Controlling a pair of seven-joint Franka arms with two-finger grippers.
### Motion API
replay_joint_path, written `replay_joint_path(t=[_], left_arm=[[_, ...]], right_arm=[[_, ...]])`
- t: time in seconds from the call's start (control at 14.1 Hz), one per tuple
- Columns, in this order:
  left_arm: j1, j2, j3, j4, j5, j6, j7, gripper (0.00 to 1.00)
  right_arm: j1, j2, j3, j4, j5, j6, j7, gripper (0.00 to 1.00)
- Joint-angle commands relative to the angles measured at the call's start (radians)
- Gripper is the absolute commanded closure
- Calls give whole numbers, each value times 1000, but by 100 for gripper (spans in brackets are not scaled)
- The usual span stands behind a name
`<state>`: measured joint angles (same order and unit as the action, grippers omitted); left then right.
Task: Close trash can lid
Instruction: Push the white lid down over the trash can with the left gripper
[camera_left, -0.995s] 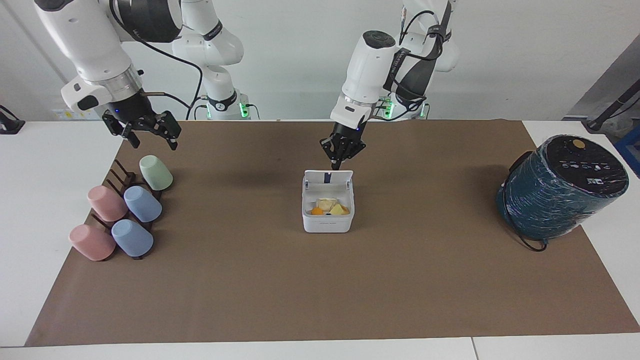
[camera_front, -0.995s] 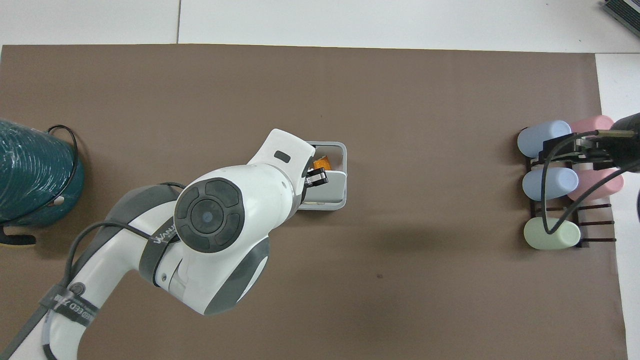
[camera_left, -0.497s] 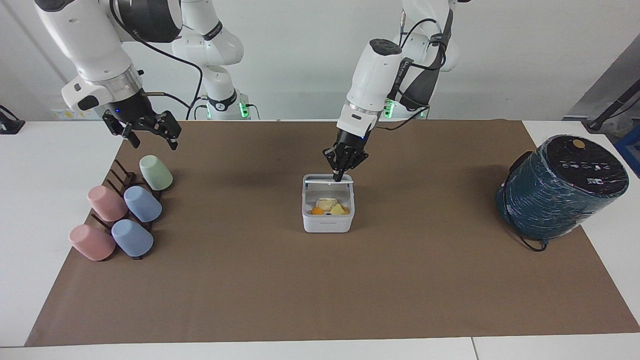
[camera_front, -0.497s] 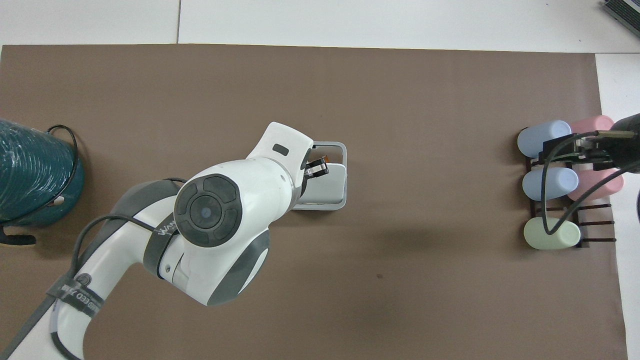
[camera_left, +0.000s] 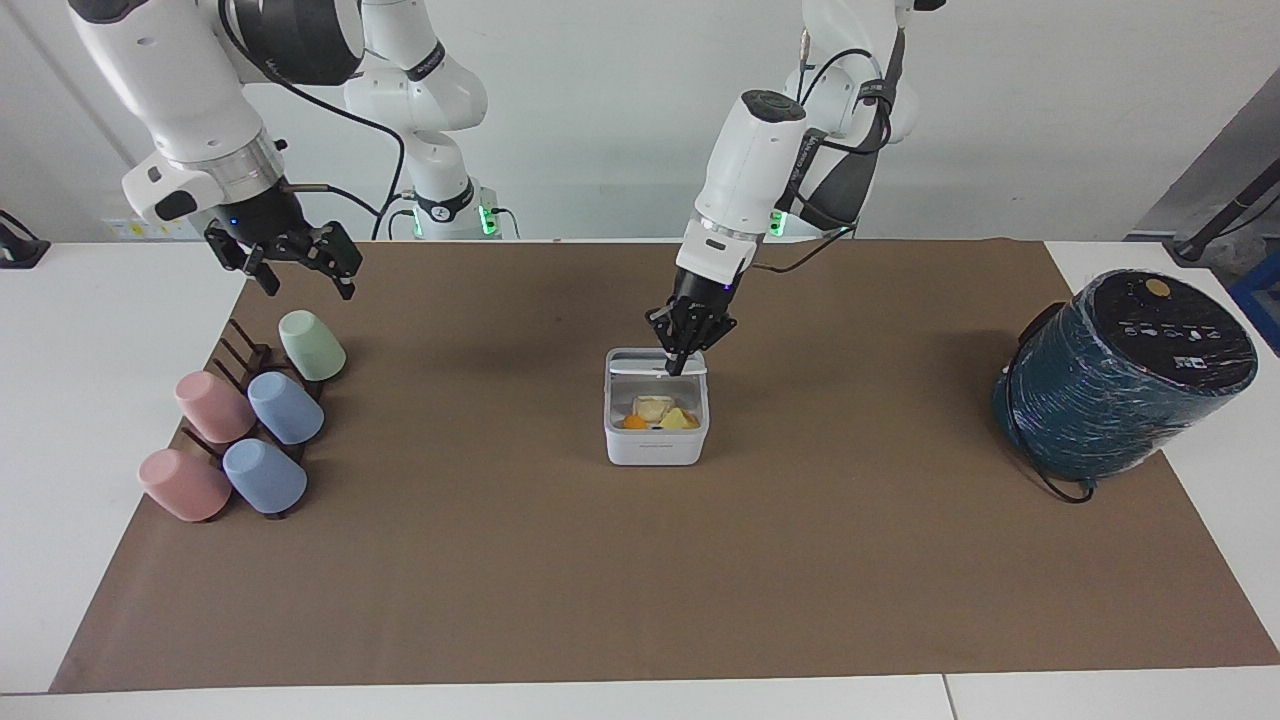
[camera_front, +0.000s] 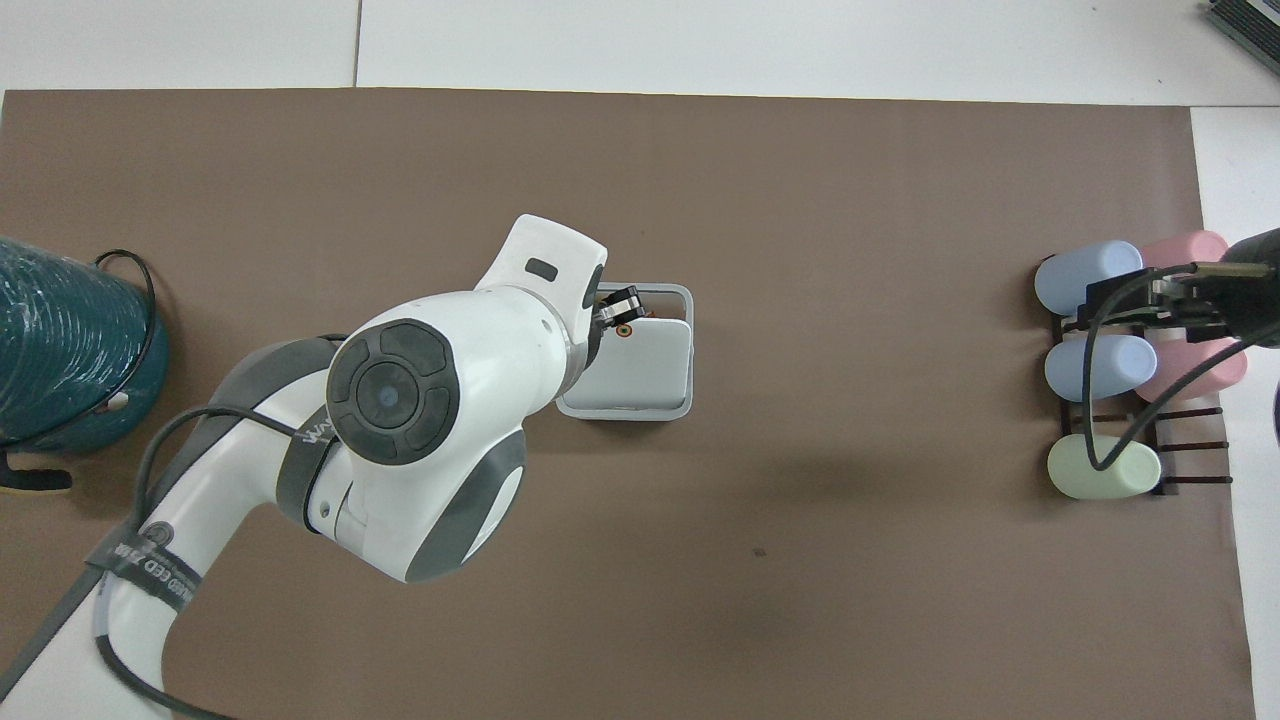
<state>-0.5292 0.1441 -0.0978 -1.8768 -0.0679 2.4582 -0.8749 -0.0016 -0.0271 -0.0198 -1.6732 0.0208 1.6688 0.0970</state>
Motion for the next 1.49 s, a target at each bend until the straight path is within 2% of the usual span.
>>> replay_joint_path(t=[0.0, 0.99, 1.42], left_arm=[[2, 23, 1, 16, -18, 24, -3, 100], [3, 190, 10, 61, -6, 148, -13, 100], [3, 238, 12, 88, 0, 163, -12, 100]], right_arm=[[-11, -20, 4, -22, 16, 11, -2, 0], [-11, -19, 4, -22, 16, 17, -5, 0], [-11, -19, 4, -22, 16, 15, -3, 0]])
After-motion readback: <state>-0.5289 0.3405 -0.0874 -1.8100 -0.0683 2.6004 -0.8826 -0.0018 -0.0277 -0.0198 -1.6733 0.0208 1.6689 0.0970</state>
